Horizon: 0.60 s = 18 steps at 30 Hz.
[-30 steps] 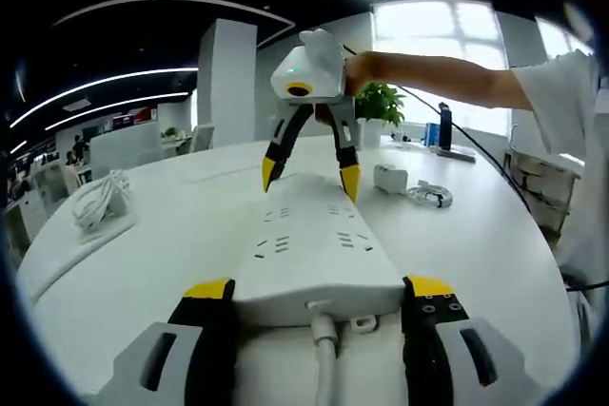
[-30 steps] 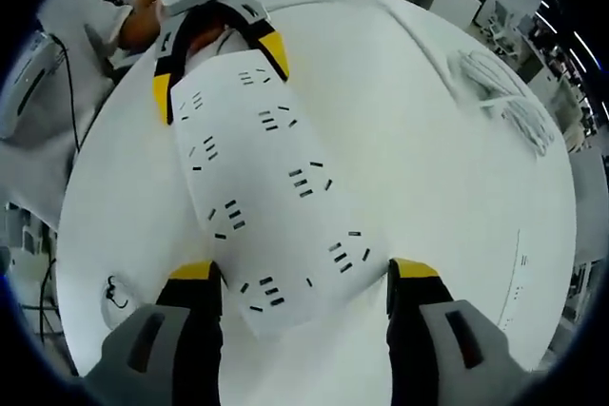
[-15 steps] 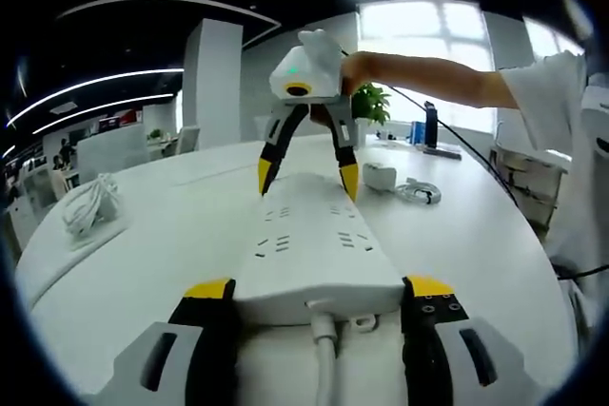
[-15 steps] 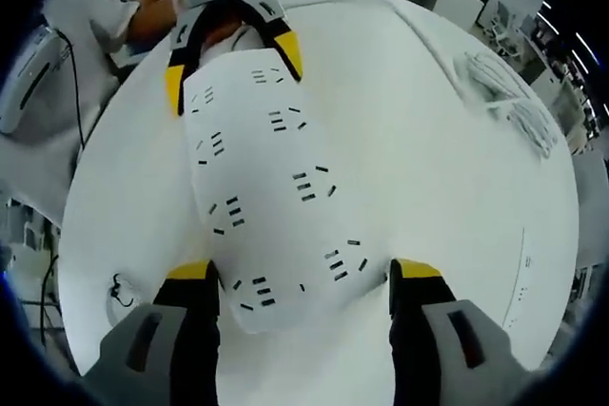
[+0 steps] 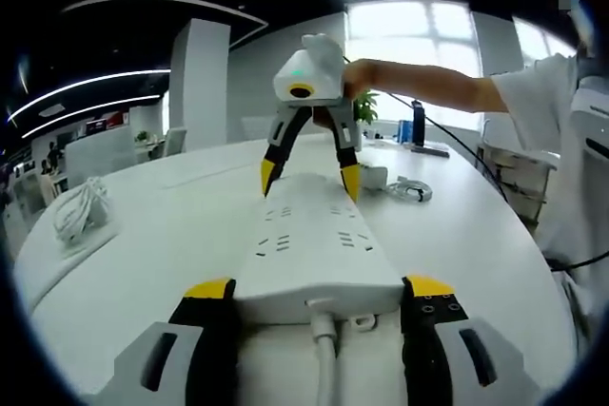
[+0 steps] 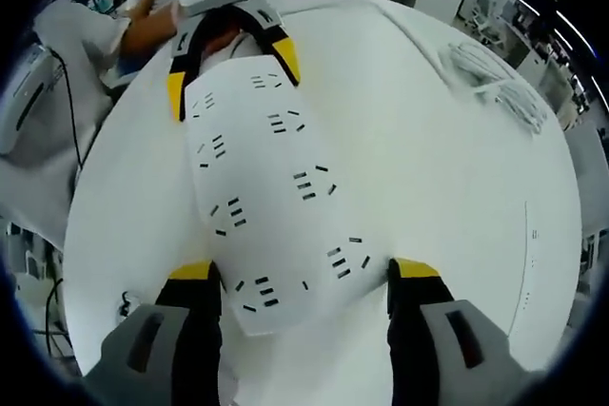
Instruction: Straighten the power strip on the desk, plug the charger into it
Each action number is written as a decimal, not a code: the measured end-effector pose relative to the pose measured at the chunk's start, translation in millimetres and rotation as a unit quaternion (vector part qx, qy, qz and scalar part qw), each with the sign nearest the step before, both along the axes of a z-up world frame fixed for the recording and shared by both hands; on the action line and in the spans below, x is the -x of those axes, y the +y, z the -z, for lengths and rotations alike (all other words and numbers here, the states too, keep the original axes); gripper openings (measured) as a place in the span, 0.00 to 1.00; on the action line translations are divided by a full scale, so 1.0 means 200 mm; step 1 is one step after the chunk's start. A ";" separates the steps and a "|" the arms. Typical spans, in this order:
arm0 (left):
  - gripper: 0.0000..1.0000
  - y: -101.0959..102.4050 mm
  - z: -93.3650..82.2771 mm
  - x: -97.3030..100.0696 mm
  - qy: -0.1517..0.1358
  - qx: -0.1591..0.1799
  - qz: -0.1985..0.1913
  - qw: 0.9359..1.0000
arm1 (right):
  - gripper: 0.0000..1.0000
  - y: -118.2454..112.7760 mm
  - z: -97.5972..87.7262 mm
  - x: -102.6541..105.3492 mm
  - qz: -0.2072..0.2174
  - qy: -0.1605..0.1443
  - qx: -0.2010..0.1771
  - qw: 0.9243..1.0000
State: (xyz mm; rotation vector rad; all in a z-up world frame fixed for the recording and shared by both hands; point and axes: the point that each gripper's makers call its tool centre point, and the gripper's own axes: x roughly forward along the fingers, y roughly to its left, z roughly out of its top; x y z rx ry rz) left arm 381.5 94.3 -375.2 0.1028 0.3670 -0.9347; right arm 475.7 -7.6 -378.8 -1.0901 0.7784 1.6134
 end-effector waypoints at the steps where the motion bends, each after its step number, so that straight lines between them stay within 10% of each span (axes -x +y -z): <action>1: 0.70 0.00 0.00 0.00 0.000 0.000 0.004 1.000 | 0.70 0.00 0.00 0.00 0.006 -0.001 0.001 1.000; 18: 0.70 0.02 0.00 -0.03 0.000 -0.002 0.079 0.997 | 0.69 -0.05 0.00 0.07 0.086 -0.003 0.000 0.996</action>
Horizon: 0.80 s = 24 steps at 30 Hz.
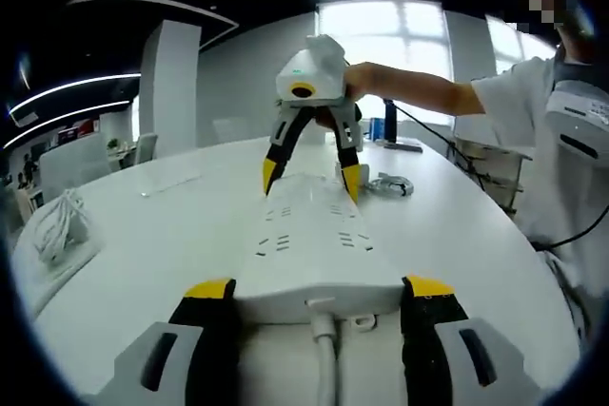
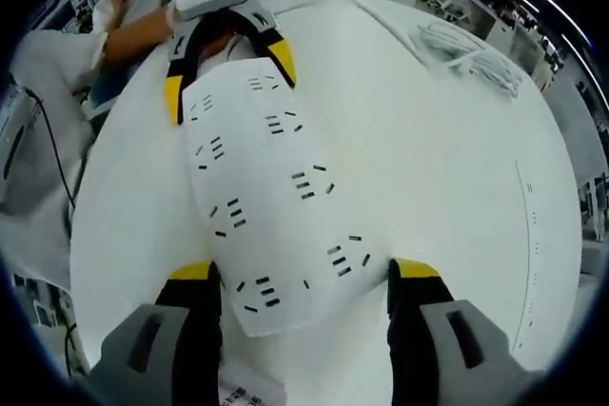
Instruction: Straighten the power strip on the desk, plug the charger into it
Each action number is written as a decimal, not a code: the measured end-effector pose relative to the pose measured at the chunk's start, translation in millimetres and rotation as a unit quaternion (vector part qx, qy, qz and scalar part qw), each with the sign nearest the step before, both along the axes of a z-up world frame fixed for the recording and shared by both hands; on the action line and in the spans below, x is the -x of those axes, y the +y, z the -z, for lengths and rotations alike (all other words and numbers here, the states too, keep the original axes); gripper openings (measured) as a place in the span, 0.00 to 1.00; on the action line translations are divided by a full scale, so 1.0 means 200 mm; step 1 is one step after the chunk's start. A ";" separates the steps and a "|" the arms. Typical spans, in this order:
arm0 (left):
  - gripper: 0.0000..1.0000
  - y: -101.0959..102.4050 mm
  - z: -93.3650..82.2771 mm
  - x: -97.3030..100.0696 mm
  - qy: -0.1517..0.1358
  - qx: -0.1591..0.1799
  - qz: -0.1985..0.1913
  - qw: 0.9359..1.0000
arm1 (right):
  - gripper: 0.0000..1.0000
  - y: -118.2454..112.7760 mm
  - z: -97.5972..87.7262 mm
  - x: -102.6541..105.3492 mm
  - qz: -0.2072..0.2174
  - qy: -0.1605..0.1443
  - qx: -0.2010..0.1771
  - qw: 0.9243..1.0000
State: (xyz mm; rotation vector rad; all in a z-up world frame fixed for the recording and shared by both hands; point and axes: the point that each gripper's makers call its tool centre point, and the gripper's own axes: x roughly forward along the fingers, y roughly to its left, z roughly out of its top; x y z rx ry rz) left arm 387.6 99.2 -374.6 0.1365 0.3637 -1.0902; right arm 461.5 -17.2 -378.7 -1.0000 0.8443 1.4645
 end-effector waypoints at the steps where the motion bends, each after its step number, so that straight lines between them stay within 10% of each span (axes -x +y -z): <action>1: 0.70 0.00 0.00 0.00 0.000 0.000 0.004 1.000 | 0.69 0.00 0.00 0.00 0.002 0.000 0.000 1.000; 24: 0.70 0.00 0.00 0.01 -0.001 0.004 0.018 1.000 | 0.71 -0.01 -0.05 0.01 0.017 -0.002 -0.053 0.998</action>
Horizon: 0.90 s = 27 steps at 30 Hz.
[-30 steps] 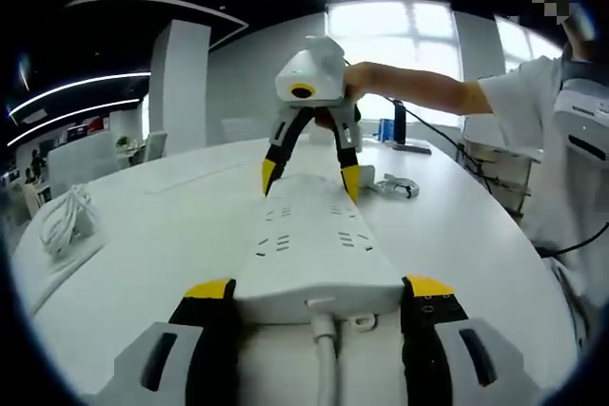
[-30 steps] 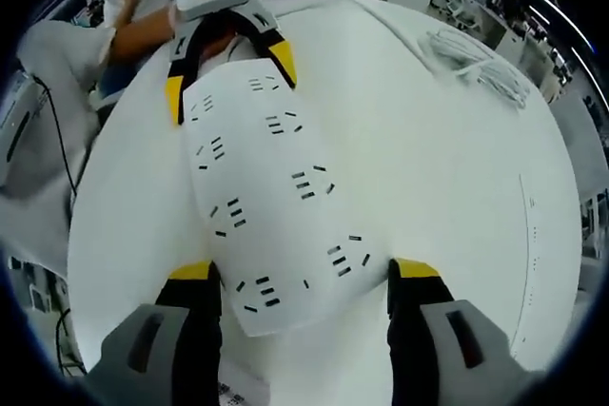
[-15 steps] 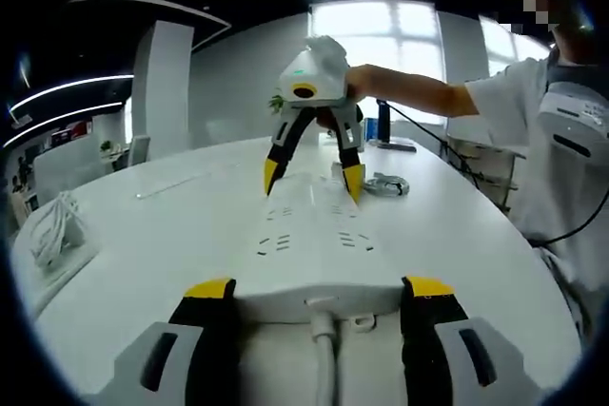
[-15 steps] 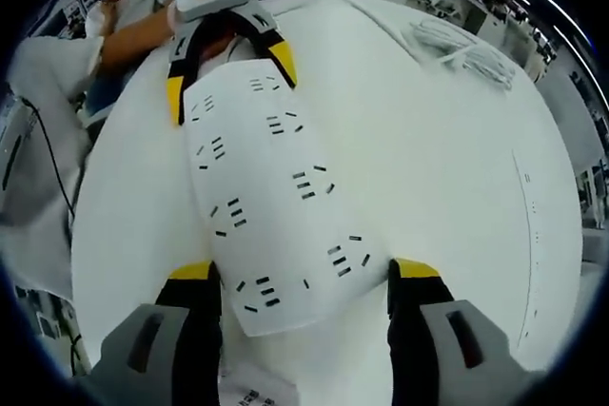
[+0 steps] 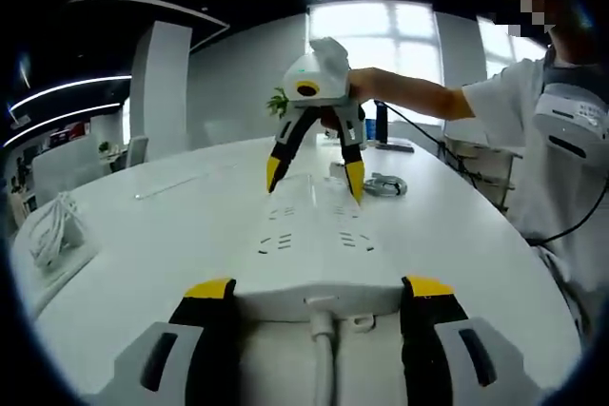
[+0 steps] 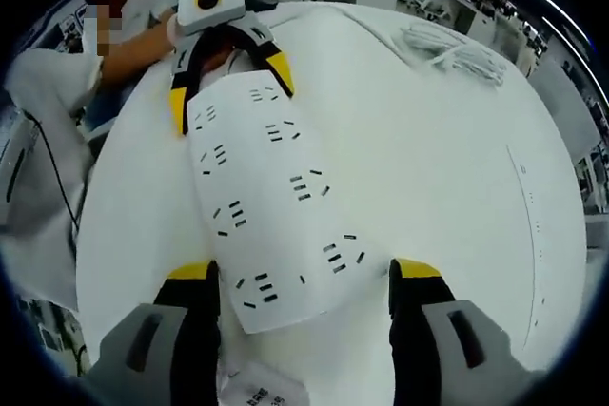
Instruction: Straighten the power strip on the desk, plug the charger into it
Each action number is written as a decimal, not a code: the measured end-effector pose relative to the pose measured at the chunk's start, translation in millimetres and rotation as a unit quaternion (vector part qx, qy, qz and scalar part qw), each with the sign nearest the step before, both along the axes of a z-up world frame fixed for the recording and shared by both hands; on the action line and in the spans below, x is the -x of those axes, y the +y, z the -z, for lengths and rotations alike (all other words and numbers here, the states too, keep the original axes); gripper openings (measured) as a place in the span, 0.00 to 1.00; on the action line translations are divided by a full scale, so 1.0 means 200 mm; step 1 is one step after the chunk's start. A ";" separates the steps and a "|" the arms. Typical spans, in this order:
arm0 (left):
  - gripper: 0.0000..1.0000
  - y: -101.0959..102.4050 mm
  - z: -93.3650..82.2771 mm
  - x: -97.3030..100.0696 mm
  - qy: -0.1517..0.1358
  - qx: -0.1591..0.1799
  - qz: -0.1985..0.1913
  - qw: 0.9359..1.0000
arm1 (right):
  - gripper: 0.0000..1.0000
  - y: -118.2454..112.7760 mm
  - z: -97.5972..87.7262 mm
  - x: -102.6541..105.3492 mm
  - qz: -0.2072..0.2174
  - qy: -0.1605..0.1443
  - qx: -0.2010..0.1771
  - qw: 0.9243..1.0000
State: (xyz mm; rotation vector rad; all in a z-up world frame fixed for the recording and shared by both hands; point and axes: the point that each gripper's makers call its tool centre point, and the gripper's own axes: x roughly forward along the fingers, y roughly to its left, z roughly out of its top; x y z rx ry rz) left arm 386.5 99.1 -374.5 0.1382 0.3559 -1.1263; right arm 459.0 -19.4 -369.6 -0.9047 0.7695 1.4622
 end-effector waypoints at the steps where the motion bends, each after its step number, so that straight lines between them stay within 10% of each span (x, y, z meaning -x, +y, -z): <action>1: 0.70 0.00 0.00 0.00 0.000 0.000 0.000 1.000 | 0.72 0.00 0.00 0.02 -0.009 0.002 -0.003 1.000; 27: 0.70 0.03 0.00 -0.07 0.000 0.003 0.068 0.998 | 0.68 0.00 0.02 0.04 0.059 -0.009 -0.050 0.997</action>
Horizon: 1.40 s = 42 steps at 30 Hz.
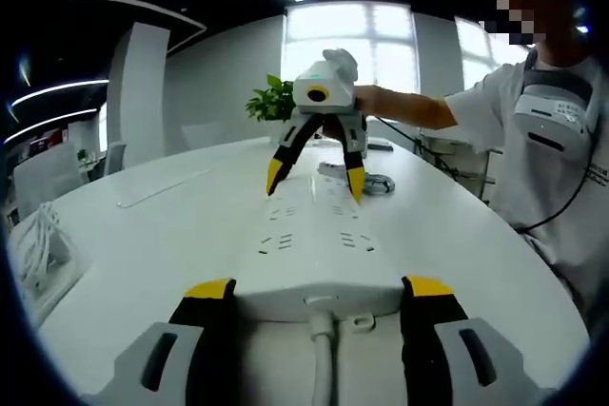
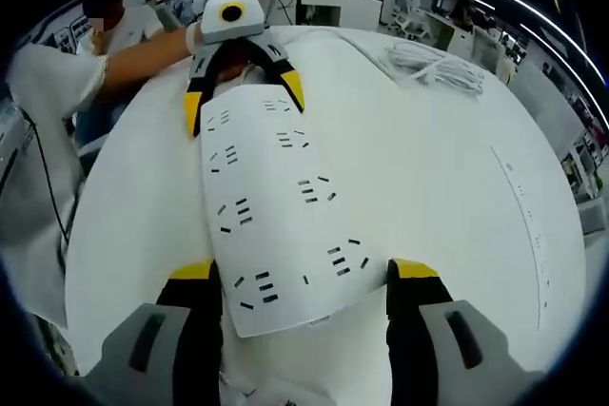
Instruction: Straighten the power strip on the desk, plug the charger into it
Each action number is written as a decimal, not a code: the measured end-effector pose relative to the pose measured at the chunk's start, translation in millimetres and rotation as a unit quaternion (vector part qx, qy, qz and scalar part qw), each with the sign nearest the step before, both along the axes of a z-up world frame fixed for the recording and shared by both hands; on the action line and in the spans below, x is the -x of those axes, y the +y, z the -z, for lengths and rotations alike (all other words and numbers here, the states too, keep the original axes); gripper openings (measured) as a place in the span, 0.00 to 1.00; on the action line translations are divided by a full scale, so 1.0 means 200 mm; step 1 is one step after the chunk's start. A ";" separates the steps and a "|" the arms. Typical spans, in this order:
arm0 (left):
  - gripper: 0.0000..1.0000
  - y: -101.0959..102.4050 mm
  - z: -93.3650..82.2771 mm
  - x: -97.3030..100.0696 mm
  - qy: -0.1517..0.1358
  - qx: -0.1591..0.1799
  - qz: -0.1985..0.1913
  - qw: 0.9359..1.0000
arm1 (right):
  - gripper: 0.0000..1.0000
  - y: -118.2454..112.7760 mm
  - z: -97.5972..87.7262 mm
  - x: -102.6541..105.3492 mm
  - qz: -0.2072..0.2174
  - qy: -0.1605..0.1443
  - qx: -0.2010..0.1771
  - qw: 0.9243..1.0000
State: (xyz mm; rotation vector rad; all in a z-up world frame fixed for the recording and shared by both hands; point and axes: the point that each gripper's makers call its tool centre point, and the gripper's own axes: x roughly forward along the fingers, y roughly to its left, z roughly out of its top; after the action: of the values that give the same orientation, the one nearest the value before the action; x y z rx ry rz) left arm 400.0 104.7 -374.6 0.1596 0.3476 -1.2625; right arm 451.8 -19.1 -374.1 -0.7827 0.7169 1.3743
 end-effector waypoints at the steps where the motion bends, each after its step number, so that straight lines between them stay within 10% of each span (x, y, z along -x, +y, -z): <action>1: 0.70 0.00 0.00 -0.01 -0.001 0.000 0.003 1.000 | 0.68 0.00 0.00 0.00 0.006 -0.001 -0.001 1.000; 42: 0.71 0.02 0.00 -0.07 -0.007 0.008 0.062 0.998 | 0.69 -0.01 -0.01 0.11 0.138 -0.026 -0.073 0.987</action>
State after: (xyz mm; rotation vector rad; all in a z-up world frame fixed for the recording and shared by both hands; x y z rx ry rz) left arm 414.0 108.5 -373.7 0.1785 0.3181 -1.3865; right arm 430.2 -20.5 -371.5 -0.5766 0.6497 1.1367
